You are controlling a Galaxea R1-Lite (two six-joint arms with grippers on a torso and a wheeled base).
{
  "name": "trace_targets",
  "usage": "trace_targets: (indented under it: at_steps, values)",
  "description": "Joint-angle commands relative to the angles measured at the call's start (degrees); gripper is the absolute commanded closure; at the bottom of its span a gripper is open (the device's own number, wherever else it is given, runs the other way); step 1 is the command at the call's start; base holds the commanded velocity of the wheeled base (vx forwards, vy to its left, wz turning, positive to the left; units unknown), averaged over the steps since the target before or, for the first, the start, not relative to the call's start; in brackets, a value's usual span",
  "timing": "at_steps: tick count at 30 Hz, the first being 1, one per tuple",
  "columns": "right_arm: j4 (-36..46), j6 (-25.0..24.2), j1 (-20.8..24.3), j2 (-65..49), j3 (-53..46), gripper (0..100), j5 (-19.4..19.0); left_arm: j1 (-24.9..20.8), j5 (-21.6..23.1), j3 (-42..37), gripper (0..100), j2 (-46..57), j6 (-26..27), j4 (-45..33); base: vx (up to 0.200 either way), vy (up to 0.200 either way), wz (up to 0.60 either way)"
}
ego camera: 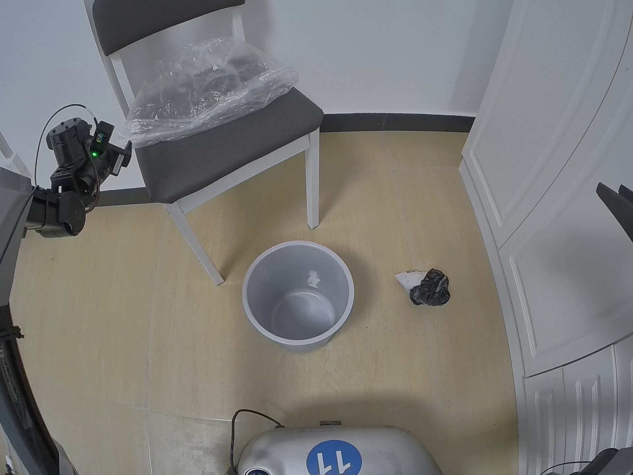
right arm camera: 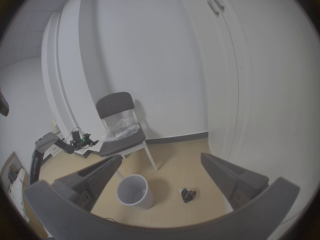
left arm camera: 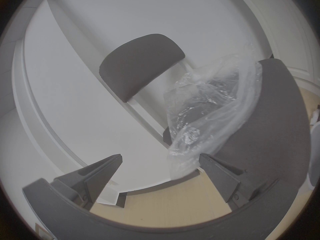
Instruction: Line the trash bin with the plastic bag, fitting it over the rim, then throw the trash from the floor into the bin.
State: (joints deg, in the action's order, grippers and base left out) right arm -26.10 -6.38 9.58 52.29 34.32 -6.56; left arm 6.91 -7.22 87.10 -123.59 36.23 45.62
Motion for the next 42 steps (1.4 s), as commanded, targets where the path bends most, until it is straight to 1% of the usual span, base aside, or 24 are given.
trace_targets:
  at_steps: [1,4,9,16,20,21,25,30,34,35,36,37,38,42]
  values:
    - [-0.27,-0.13,-0.09,-0.43,0.22,0,-0.03,0.73,-1.13,7.2,0,-6.75,-0.02,0.7,0.0,0.0,0.0]
    - [-1.5,-0.22,-0.09,-0.34,0.22,0,0.05,0.82,-1.22,9.31,0,-8.07,-0.2,0.96,0.0,0.0,0.0]
    - [-3.26,-2.06,-0.09,0.1,0.22,0,-0.03,0.73,-1.22,12.74,0,-9.65,-0.55,1.67,0.0,0.0,0.0]
    - [-3.34,-2.15,-0.09,0.01,0.31,0,0.05,0.03,-1.13,13.62,0,-9.74,-0.9,5.71,0.0,0.0,0.0]
    - [-3.34,-2.15,-0.09,-0.08,0.31,0,0.05,-1.11,-1.13,13.71,0,-9.48,-2.74,6.94,0.0,0.0,0.0]
    - [-3.43,-2.15,-0.09,-0.17,0.31,0,0.05,-1.81,-1.22,13.97,0,-9.39,-3.89,7.56,0.0,0.0,0.0]
    - [-5.63,-2.15,-0.09,0.19,-0.13,0,-0.03,-3.31,-1.22,14.5,0,-9.13,-5.82,9.14,0.0,0.0,0.0]
    - [-5.8,-2.06,-0.09,0.45,-0.57,0,-0.03,-2.78,-1.22,11.78,0,-8.25,-5.29,8.79,0.0,0.0,0.0]
    - [-5.54,-1.97,-0.09,0.54,-1.01,0,-0.03,-2.43,-0.43,1.32,0,-3.59,-5.29,7.73,0.0,0.0,0.0]
    - [-5.54,-1.97,-0.09,0.54,-1.01,0,-0.03,-2.43,-0.34,1.05,0,-3.41,-5.29,7.64,0.0,0.0,0.0]
    - [-5.45,-1.89,-0.09,0.54,-1.01,0,-0.03,-2.43,0.54,-1.76,0,-1.92,-5.29,7.21,0.0,0.0,0.0]
    - [-5.45,-1.89,-0.09,0.54,-1.01,0,-0.03,-2.43,0.63,-2.02,0,-1.74,-5.29,7.12,0.0,0.0,0.0]
    - [-5.36,-1.89,-0.09,0.54,-1.09,0,-0.03,-2.43,1.68,-3.96,0,-0.78,-5.29,6.5,0.0,0.0,0.0]
    - [-5.36,-1.89,-0.09,0.54,-1.09,0,-0.03,-2.34,1.59,-3.61,0,-1.22,-5.29,5.36,0.0,0.0,0.0]
